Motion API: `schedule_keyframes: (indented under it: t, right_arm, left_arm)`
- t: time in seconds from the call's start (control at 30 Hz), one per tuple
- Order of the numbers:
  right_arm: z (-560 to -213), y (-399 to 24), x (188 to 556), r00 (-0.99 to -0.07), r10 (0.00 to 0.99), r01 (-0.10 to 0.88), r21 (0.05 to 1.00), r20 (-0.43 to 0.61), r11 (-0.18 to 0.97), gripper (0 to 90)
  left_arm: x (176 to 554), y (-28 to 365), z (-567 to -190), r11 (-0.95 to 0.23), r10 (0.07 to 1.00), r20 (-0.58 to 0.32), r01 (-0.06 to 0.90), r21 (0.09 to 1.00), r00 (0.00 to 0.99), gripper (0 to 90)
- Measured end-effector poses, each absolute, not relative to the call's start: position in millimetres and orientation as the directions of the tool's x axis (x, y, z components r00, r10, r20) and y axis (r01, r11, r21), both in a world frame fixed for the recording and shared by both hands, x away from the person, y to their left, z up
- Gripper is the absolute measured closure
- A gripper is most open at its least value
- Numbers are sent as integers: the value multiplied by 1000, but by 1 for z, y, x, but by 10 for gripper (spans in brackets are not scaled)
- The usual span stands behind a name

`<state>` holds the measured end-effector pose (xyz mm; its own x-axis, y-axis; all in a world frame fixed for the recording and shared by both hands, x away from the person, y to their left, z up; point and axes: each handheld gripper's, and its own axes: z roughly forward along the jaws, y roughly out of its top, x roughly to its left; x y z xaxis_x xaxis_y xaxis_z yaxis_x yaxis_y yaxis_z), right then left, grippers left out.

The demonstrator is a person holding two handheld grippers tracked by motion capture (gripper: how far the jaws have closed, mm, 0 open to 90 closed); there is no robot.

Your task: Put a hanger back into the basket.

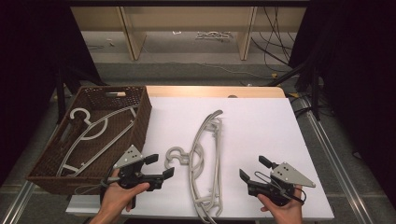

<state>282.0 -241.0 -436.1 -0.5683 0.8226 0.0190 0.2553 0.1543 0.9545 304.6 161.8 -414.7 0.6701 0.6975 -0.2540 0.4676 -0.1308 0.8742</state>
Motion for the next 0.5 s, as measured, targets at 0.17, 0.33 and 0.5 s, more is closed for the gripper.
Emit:
schedule_keyframes:
  t: [0.17,0.33,0.5]
  right_arm:
    - [-437,-238,283,-572,820,249,956,18,152,183]
    - [-436,-237,281,-575,817,260,953,26,153,183]
    - [-436,-235,281,-574,818,270,952,42,141,183]
  left_arm:
    - [320,149,-431,-160,708,-272,524,837,652,196]
    - [330,135,-441,-217,692,-277,558,801,666,236]
    - [342,113,-458,-328,679,-263,604,726,685,308]
